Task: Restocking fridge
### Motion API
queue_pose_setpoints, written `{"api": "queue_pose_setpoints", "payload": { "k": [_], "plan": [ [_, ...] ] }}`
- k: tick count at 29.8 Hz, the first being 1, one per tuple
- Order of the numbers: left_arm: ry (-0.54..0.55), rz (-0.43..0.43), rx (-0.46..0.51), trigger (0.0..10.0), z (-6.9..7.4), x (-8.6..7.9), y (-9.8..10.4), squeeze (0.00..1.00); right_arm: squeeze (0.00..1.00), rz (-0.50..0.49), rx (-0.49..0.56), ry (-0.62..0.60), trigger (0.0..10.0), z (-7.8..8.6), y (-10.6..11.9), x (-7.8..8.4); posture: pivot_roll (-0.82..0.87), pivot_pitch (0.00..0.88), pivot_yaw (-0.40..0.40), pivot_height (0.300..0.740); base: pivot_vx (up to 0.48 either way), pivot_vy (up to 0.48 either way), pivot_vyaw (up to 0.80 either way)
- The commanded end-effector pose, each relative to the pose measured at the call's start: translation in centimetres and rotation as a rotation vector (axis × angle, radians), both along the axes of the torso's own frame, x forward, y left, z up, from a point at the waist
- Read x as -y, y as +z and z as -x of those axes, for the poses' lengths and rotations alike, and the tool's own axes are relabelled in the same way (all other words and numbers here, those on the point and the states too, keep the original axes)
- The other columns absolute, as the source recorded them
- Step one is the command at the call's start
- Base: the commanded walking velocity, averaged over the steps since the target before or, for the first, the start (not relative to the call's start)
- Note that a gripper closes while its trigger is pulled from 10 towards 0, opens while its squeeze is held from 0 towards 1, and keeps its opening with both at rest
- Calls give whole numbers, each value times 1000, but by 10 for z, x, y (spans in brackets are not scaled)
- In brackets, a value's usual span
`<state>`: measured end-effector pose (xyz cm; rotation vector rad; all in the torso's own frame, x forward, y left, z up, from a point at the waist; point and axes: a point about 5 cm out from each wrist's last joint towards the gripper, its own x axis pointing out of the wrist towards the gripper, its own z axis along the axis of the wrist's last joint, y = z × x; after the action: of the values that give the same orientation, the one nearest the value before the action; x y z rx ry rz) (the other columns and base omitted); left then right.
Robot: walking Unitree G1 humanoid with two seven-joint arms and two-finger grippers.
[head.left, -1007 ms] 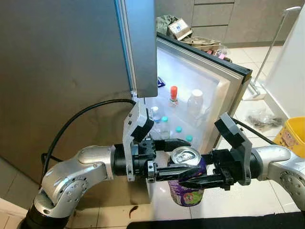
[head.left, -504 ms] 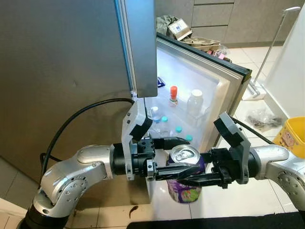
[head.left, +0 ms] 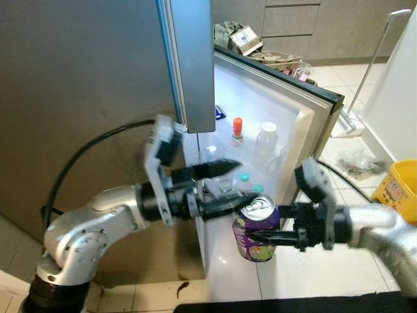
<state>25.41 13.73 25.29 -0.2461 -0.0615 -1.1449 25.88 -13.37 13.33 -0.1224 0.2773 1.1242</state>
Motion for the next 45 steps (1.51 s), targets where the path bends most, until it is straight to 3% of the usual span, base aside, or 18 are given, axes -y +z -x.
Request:
{"api": "queue_pose_setpoints", "payload": {
  "k": [1,3,4,6,8,11,16,17,20,24,27,28,30,35,37,40,45],
  "plan": [
    [31,2,-17,10000,-2,-1,-5,0,0,33,46,-22,10000,-2,0,1,-88,92,19,740,0,0,0],
    [74,-19,-37,10000,-4,1,-14,0,0,29,61,-170,10000,-10,-12,4,-91,90,16,740,0,0,0],
    [74,-19,-37,10000,-4,1,-14,0,0,29,61,-170,10000,-10,-12,4,-91,90,16,740,0,0,0],
    [91,-45,-53,10000,-1,7,-24,0,0,55,109,-395,10000,-25,-25,17,-94,89,18,740,0,0,0],
    [94,-49,-60,10000,-1,9,-27,0,0,61,119,-457,10000,-28,-29,21,-95,88,18,740,0,0,0],
    [132,-122,-85,10000,1,15,-43,0,0,74,270,-747,10000,-51,-19,52,-93,87,21,740,0,0,0],
    [165,-201,-85,10000,3,17,-57,0,0,68,368,-883,10000,-62,-7,68,-91,90,26,740,0,0,0],
    [237,-263,-95,10000,0,18,-71,0,0,77,455,-952,10000,-65,2,74,-93,92,26,740,0,0,0],
    [335,-317,-110,10000,-3,17,-87,0,0,84,513,-1007,10000,-66,4,76,-100,94,26,740,0,0,0],
    [569,-388,-159,10000,-2,9,-124,0,0,44,424,-1087,10000,-56,-25,70,-108,98,21,740,0,0,0],
    [725,-433,-249,10000,4,0,-155,0,0,41,353,-1133,10000,-45,-51,63,-101,98,15,740,0,0,0],
    [725,-433,-249,10000,4,0,-155,0,0,41,353,-1133,10000,-45,-51,63,-101,98,15,740,0,0,0],
    [823,-529,-311,10000,8,-10,-183,0,0,35,278,-1176,10000,-36,-71,60,-100,96,12,740,0,0,0],
    [883,-648,-352,10000,15,-19,-212,0,0,86,227,-1190,10000,-24,-93,54,-97,94,9,740,0,0,0],
    [877,-737,-343,10000,20,-24,-229,0,0,109,165,-1201,10000,-16,-109,51,-100,89,10,740,0,0,0],
    [919,-851,-409,10000,31,-41,-262,0,0,221,69,-1188,10000,9,-143,49,-109,82,7,740,0,0,0],
    [930,-925,-414,10000,40,-51,-279,0,0,312,31,-1187,10000,28,-162,52,-112,78,6,740,0,0,0]
  ]
}}
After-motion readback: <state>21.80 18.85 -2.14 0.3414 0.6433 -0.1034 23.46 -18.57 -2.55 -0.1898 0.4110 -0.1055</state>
